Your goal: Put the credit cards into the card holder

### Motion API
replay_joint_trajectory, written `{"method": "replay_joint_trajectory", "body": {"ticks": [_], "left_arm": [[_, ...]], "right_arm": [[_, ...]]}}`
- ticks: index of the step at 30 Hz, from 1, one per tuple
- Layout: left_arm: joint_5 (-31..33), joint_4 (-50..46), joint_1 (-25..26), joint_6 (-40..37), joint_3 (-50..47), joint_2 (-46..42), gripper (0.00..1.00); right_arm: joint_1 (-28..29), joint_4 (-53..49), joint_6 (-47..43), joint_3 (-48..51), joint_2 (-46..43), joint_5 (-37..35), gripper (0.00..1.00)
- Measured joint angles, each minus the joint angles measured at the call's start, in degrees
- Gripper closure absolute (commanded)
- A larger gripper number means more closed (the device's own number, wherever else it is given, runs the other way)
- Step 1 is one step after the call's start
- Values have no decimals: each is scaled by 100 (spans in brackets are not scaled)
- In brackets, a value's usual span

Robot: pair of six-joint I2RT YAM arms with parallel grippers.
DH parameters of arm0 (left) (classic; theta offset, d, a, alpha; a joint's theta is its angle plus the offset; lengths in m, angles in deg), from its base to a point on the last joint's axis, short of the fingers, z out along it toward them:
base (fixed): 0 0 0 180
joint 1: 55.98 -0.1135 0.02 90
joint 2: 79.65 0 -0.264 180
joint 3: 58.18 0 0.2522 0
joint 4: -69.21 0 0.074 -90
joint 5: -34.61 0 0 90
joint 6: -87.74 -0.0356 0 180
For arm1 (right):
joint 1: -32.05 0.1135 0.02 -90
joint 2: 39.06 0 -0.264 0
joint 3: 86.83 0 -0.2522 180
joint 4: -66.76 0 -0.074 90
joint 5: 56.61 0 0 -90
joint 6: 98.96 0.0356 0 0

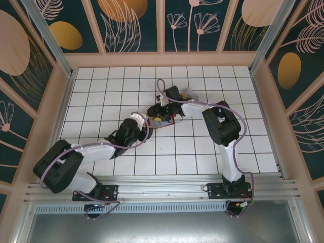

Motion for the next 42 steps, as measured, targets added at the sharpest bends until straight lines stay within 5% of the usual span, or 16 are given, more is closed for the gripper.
{"method": "replay_joint_trajectory", "body": {"ticks": [10, 24, 33, 42], "left_arm": [[337, 358, -269, 1150, -1062, -949, 47], [435, 479, -468, 2020, -529, -800, 46], [-50, 177, -490, 1987, 809, 330, 42], [-935, -841, -503, 1672, 3755, 2603, 40]], "right_arm": [[203, -262, -50, -431, 356, -162, 47], [-59, -695, -413, -514, -573, -354, 47], [-1036, -1029, -1263, -470, -1528, -1738, 46], [-1657, -1582, -2170, -179, -1661, -3703, 39]]}}
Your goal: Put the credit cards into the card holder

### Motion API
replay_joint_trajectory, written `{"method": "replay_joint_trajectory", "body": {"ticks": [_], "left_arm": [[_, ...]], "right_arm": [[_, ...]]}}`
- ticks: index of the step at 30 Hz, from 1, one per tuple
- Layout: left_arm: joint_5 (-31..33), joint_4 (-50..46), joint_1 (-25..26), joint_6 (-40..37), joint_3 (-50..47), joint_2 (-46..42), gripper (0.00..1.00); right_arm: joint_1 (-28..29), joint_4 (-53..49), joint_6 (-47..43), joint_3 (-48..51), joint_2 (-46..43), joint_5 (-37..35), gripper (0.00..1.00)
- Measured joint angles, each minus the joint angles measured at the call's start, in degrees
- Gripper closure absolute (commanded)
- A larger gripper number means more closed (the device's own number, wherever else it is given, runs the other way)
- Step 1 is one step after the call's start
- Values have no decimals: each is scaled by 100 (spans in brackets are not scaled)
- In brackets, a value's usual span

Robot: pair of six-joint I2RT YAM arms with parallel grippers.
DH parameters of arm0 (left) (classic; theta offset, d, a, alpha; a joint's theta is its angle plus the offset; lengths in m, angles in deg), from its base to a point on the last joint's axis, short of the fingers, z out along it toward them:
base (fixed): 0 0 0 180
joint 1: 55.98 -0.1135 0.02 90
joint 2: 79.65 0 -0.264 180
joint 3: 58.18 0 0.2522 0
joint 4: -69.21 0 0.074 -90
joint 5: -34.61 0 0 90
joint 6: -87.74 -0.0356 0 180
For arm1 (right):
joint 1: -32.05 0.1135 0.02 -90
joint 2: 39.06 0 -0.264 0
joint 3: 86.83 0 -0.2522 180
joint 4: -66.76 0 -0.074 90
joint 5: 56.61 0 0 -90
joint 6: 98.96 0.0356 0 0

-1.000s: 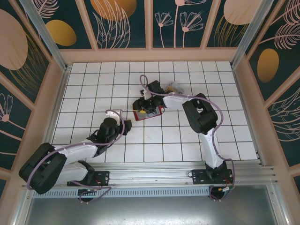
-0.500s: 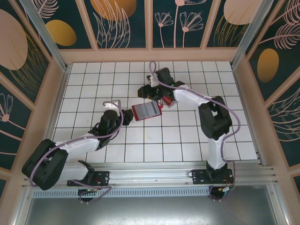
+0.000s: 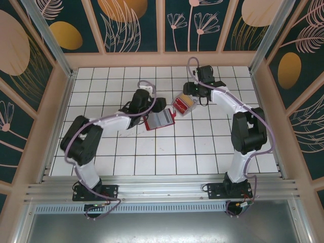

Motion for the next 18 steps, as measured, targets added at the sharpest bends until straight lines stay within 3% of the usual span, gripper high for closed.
{"method": "replay_joint_trajectory", "body": {"ticks": [9, 18], "left_arm": [[-765, -970, -13, -197, 1869, 1622, 41], [-1167, -1386, -17, -238, 2527, 2400, 42]], "right_arm": [[-328, -103, -138, 57, 210, -203, 36], [-299, -240, -223, 0, 682, -160, 34]]}}
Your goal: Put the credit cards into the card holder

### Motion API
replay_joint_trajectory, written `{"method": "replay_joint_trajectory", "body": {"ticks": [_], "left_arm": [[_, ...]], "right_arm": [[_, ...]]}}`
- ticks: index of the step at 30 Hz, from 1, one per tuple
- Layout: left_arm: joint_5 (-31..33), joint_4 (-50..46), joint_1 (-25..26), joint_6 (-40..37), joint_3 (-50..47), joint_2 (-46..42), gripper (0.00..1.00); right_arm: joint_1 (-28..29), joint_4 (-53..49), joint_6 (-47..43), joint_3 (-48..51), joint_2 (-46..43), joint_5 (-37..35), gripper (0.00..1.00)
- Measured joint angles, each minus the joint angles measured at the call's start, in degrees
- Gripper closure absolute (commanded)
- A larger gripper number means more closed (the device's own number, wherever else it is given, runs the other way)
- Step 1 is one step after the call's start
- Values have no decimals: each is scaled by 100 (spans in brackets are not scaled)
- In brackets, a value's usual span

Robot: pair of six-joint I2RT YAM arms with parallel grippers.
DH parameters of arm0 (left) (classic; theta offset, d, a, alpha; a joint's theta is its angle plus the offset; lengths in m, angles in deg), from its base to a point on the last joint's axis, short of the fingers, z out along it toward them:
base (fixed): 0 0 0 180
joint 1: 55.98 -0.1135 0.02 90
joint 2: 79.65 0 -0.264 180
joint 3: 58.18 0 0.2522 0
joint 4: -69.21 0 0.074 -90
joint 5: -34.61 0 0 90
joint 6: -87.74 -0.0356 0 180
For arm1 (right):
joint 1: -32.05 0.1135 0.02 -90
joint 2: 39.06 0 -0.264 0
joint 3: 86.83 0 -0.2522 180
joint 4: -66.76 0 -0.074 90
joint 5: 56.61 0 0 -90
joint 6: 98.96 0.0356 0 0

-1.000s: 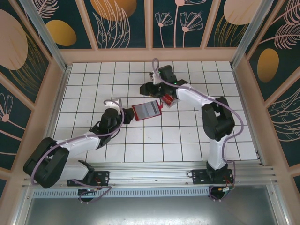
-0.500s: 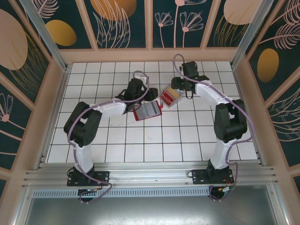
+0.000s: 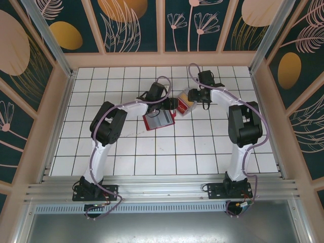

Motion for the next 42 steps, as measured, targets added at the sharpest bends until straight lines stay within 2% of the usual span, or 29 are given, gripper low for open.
{"method": "replay_joint_trajectory", "body": {"ticks": [24, 38, 42], "left_arm": [[-170, 306, -28, 68, 13, 127, 43], [-210, 501, -28, 153, -81, 127, 43], [-212, 503, -28, 155, -81, 127, 43]], "right_arm": [[0, 2, -63, -76, 50, -210, 46], [-7, 2, -72, -79, -122, -219, 47], [0, -11, -133, -90, -122, -177, 43]]}}
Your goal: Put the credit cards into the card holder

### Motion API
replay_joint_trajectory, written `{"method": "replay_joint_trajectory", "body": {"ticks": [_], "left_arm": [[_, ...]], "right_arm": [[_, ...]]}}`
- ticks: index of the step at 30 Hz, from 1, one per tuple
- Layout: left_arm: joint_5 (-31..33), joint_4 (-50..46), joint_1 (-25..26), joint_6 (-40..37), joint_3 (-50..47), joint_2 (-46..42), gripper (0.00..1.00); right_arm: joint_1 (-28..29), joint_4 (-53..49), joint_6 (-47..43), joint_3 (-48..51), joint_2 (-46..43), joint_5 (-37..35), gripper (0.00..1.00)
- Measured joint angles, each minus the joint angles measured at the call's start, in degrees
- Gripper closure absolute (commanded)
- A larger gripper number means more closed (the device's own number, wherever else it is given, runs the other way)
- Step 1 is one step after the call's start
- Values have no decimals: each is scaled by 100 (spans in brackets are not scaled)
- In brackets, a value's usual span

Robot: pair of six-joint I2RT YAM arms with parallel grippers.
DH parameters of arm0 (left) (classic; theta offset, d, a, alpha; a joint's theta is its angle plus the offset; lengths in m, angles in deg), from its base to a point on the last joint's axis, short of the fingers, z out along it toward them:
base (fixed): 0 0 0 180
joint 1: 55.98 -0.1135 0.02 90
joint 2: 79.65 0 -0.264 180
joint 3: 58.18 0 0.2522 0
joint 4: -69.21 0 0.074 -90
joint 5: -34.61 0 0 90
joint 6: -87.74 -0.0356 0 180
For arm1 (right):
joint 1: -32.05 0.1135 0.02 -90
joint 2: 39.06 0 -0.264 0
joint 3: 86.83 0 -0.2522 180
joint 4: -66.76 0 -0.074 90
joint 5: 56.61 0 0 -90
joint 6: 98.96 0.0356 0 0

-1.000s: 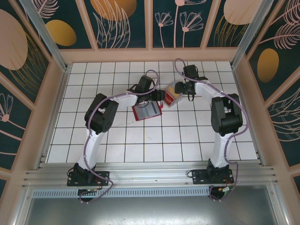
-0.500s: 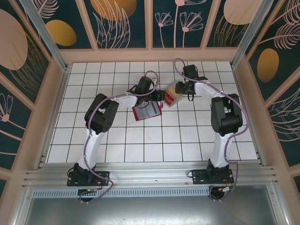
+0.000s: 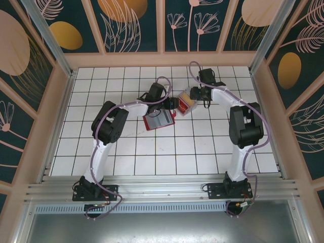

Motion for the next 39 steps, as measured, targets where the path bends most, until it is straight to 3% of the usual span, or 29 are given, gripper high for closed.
{"method": "replay_joint_trajectory", "body": {"ticks": [27, 33, 39], "left_arm": [[0, 192, 0, 90, -101, 0, 44], [0, 195, 0, 107, -103, 0, 44], [0, 201, 0, 111, -103, 0, 44]], "right_arm": [[39, -42, -79, -177, 289, -107, 48], [42, -42, -76, -177, 247, -116, 52], [31, -42, -81, -175, 122, -151, 63]]}}
